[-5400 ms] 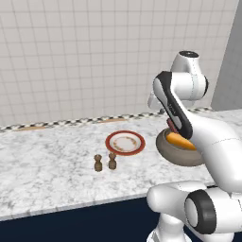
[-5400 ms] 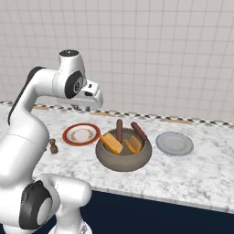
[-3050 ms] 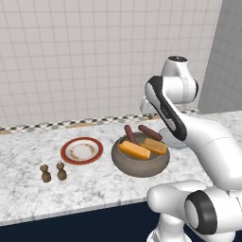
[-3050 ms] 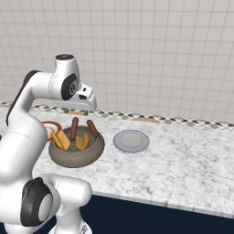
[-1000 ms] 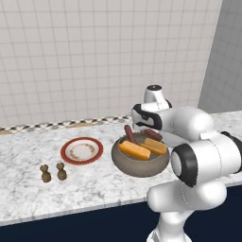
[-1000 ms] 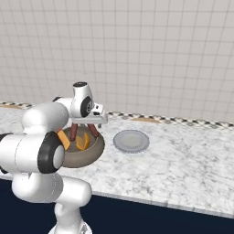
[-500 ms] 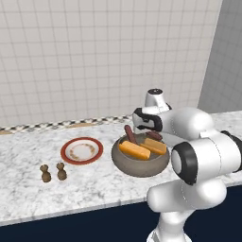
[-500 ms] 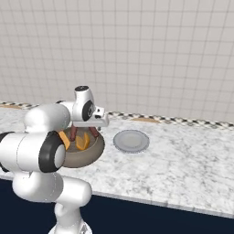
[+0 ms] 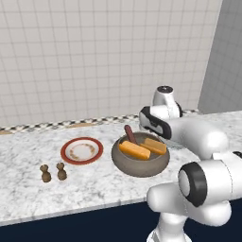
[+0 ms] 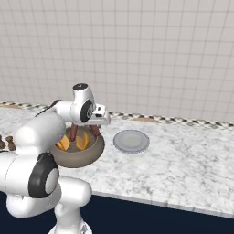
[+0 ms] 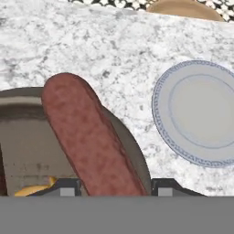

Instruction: Place one bun and one sausage from the bowl on each plate.

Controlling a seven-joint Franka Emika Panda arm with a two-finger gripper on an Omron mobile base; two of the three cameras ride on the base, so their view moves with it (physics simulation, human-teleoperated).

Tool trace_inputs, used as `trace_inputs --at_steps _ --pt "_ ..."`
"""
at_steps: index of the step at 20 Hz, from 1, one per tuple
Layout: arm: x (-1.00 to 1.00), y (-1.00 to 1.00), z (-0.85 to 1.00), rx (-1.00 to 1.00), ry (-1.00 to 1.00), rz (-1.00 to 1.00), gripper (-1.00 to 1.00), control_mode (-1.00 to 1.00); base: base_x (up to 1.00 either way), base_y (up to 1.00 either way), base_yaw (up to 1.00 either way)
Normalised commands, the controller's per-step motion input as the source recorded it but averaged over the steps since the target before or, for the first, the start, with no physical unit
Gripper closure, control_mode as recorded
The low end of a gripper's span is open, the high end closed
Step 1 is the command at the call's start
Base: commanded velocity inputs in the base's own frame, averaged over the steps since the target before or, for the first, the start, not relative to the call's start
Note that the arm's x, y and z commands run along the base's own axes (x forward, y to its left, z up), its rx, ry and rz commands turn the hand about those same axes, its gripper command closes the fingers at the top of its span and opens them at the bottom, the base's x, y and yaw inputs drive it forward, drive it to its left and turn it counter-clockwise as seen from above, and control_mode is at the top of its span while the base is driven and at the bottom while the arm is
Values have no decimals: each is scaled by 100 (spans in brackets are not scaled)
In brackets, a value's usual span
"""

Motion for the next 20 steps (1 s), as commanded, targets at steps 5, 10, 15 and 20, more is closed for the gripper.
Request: trace_inputs --at_steps 5,10,15,20 --pt "-9 -98 43 1 -6 -5 100 -100 0 0 0" --pt "14 -94 1 1 0 -4 100 -100 0 0 0" --pt "45 -69 -2 5 4 0 100 -100 0 0 0" --pt "32 -38 -25 3 6 0 100 -100 0 0 0"
